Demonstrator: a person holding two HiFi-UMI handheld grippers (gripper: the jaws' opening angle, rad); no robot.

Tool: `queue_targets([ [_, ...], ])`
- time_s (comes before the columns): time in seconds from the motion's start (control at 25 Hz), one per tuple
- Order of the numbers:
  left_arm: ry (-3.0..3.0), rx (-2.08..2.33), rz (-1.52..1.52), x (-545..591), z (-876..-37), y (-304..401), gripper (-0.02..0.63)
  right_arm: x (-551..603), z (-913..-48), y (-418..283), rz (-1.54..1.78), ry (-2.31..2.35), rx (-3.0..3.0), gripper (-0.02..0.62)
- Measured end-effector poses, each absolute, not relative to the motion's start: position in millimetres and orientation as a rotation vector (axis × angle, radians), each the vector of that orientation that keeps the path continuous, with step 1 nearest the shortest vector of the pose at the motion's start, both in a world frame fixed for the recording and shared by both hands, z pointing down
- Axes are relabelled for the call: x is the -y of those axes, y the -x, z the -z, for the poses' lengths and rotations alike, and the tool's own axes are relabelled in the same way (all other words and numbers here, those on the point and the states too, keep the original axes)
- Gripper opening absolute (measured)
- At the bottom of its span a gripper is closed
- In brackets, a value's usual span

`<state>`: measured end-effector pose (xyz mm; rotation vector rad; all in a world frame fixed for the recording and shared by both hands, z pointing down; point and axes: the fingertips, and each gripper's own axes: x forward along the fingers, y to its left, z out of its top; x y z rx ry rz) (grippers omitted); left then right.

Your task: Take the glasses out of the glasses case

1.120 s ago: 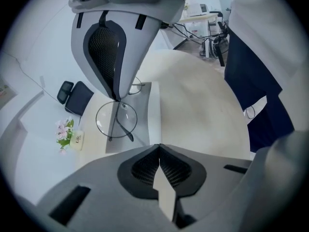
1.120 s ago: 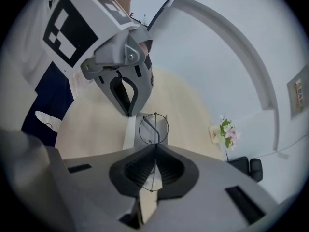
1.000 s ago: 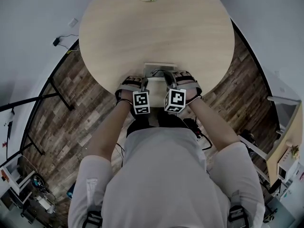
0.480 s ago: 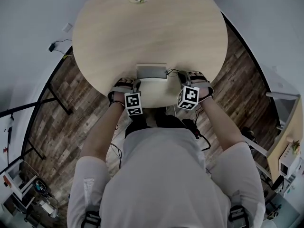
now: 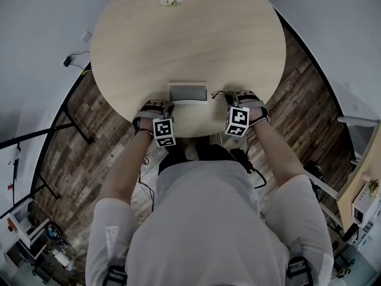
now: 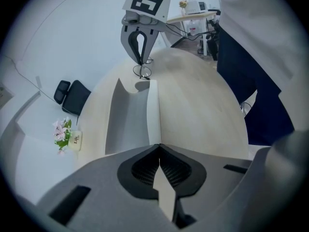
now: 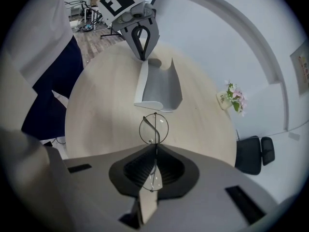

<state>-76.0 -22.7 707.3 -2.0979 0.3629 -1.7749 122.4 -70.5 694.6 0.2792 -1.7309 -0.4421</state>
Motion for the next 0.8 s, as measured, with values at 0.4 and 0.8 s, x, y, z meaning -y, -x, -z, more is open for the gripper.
queue_targets([
  [0.4,2.076,-0.357,1.785,23.1,-707.2,76.4,0.005,73.0,-704.1,-118.6,0.505,-0.262,1.713,0.020],
  [0.8,2.034,-0.337,1.778,21.5,-707.3,77.1,0.005,66.0,-681.8,-100.1,0.571,-0.313,1.751,0.018],
])
